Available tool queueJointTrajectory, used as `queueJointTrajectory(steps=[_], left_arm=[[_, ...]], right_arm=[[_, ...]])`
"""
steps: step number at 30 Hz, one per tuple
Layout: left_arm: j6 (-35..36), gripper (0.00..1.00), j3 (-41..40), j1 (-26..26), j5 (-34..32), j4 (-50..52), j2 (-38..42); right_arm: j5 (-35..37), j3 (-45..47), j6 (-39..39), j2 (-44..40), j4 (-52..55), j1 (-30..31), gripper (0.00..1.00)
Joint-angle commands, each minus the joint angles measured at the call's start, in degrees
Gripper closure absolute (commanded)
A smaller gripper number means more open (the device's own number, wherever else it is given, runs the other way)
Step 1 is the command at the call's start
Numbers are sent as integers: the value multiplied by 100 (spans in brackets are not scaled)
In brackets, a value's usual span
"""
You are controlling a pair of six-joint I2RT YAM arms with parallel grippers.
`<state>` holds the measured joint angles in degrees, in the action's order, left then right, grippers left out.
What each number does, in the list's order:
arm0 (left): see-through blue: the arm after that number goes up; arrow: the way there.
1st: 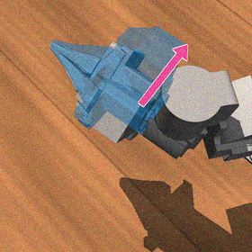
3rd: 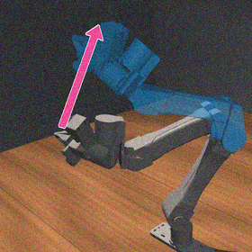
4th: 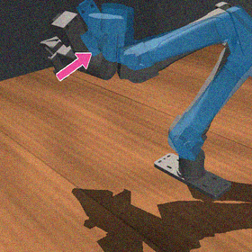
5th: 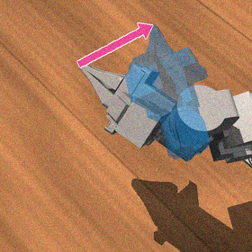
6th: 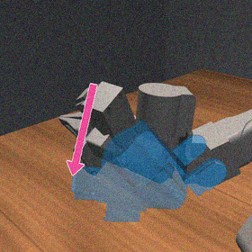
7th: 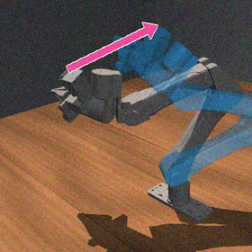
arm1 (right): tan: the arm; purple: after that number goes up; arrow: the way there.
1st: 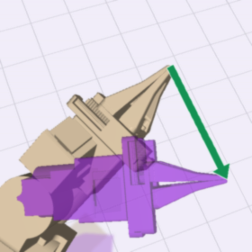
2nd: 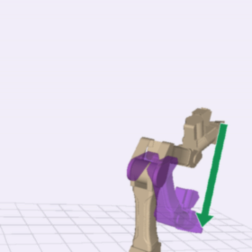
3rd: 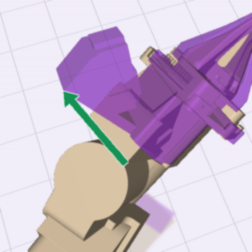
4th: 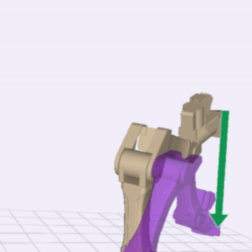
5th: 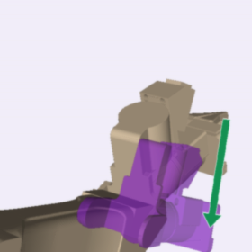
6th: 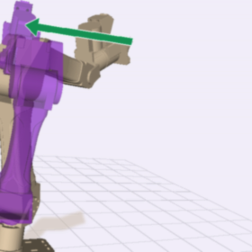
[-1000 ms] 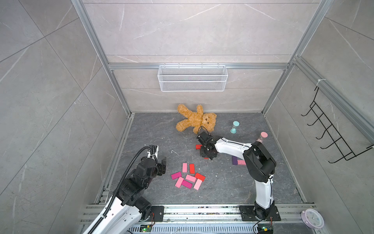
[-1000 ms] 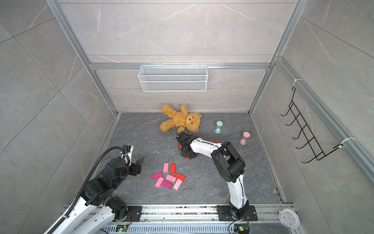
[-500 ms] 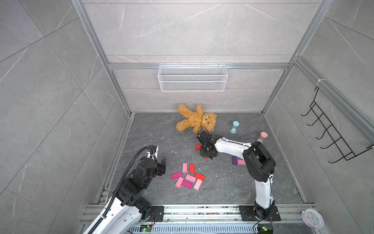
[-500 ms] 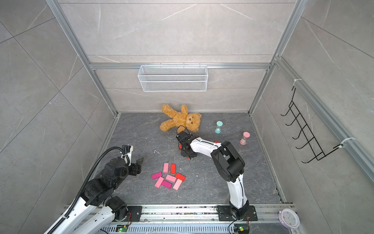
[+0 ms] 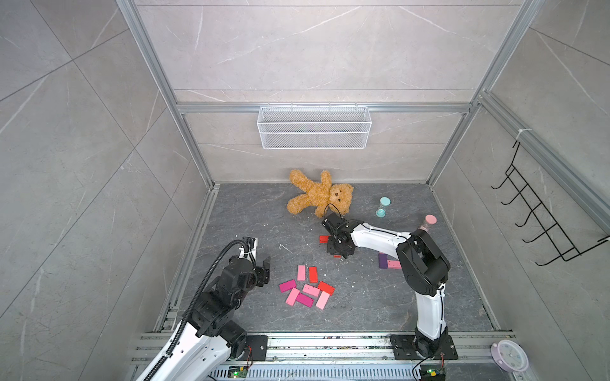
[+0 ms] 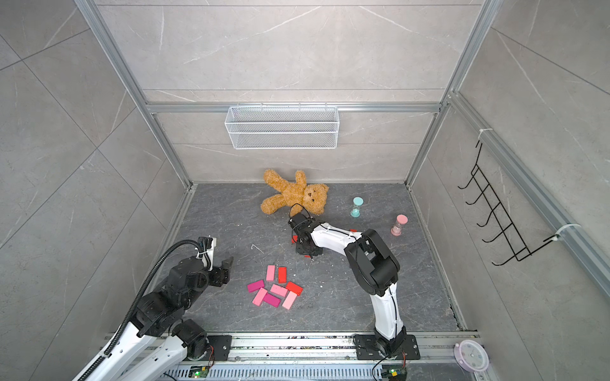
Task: Assemble the letter t with building blocks
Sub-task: Assemble the building block at the center of the board.
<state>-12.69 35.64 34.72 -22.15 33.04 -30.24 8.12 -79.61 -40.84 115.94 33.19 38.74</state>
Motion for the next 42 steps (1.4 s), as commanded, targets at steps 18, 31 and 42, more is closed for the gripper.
queueJointTrajectory(steps=[18, 31, 42], left_arm=[[-64, 21, 148, -5, -52, -47, 54], [-54, 21, 146, -4, -43, -66, 66], [-35, 21, 145, -7, -17, -67, 85]], right_arm=[[-188, -181, 221, 279, 163, -67, 65], [-197, -204, 199, 280, 183, -54, 64], [-226, -259, 197, 306, 198, -64, 62]])
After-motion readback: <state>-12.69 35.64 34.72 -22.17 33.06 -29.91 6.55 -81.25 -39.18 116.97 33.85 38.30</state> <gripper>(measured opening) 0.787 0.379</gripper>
